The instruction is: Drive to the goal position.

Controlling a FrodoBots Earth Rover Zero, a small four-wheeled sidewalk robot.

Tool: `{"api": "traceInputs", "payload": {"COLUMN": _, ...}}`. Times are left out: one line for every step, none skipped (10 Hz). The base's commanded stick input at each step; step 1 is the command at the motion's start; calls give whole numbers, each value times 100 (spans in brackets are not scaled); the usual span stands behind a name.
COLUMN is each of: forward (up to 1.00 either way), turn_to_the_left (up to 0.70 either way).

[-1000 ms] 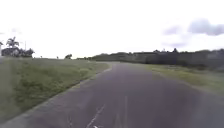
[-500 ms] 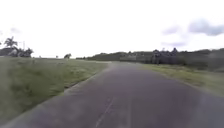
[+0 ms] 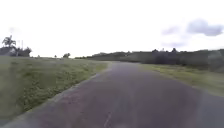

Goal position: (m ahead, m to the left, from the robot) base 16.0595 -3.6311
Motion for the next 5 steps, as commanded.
{"api": "traceInputs", "payload": {"forward": 70, "turn_to_the_left": 2}}
{"api": "traceInputs", "payload": {"forward": 70, "turn_to_the_left": 2}}
{"api": "traceInputs", "payload": {"forward": 70, "turn_to_the_left": 2}}
{"api": "traceInputs", "payload": {"forward": 70, "turn_to_the_left": 2}}
{"api": "traceInputs", "payload": {"forward": 70, "turn_to_the_left": 2}}
